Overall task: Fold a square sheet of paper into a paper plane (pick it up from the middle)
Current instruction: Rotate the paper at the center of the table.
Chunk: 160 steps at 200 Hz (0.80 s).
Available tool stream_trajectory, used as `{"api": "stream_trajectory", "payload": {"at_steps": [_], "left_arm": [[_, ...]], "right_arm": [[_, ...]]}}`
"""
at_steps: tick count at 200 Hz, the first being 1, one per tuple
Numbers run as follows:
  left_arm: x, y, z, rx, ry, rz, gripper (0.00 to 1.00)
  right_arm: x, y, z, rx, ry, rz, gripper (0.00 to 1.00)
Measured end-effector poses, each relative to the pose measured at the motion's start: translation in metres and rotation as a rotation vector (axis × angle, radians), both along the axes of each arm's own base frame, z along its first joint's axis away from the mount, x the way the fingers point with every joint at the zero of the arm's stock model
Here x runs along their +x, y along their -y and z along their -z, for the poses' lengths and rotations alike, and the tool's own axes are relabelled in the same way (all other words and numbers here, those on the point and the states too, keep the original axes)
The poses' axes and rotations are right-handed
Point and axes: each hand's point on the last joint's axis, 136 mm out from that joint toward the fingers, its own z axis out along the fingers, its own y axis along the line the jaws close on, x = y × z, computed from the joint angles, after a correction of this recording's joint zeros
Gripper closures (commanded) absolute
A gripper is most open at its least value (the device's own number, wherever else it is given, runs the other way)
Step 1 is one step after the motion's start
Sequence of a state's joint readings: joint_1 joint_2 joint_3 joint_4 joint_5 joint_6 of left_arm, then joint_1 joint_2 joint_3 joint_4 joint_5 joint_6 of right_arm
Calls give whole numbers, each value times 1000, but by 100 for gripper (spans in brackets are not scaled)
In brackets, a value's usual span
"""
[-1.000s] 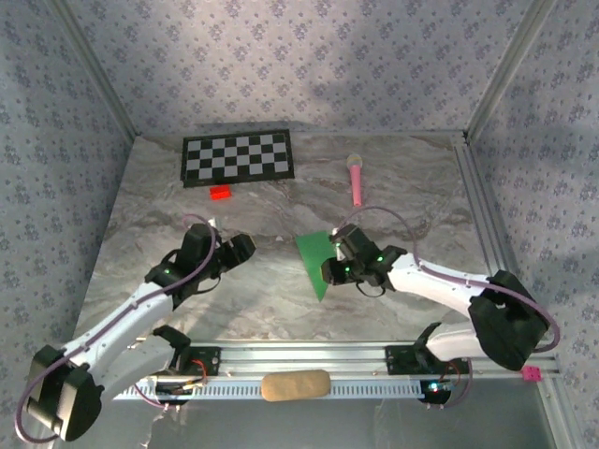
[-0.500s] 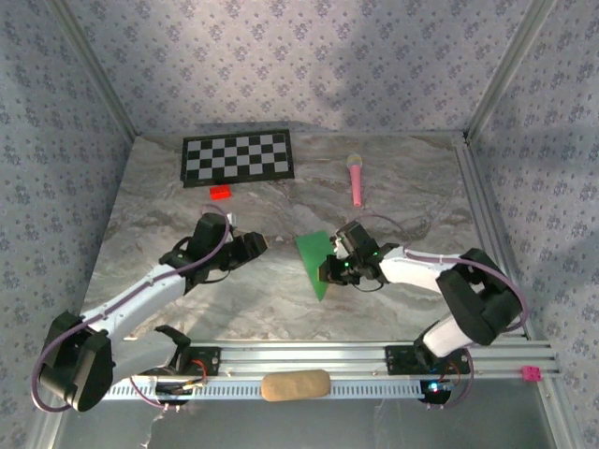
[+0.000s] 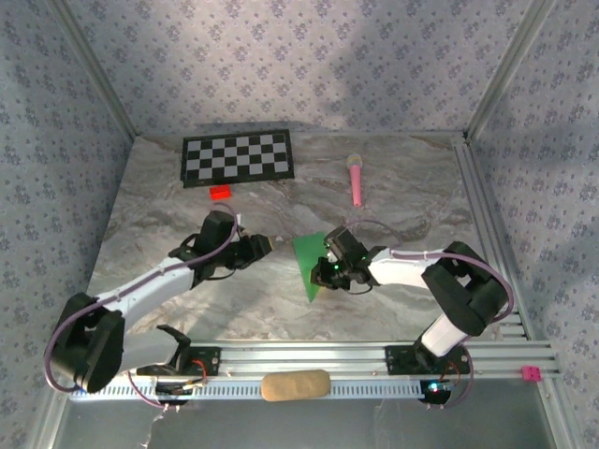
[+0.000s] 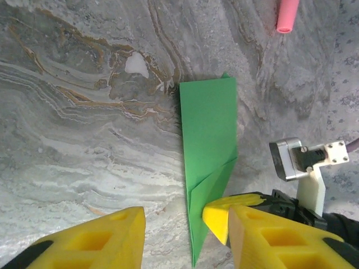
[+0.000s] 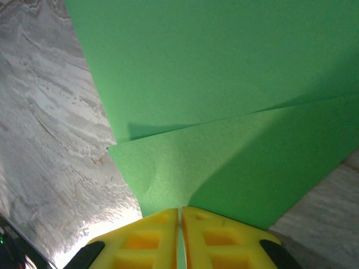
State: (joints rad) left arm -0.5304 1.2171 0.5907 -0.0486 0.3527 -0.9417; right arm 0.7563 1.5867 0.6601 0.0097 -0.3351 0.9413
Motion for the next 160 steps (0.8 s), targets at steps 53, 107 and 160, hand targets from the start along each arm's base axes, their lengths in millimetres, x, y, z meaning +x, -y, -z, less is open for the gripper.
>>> {"api": "stream_trajectory", "payload": {"at_steps": [53, 107, 160], "left_arm": [[9, 32, 7, -25, -44, 49, 74], [30, 81, 14, -43, -66, 118, 81], [39, 96, 44, -22, -137, 140, 83]], "right_arm": [[0, -11, -2, 34, -38, 131, 87], [2, -16, -2, 137, -69, 239, 87], [5, -9, -25, 152, -18, 247, 83]]}}
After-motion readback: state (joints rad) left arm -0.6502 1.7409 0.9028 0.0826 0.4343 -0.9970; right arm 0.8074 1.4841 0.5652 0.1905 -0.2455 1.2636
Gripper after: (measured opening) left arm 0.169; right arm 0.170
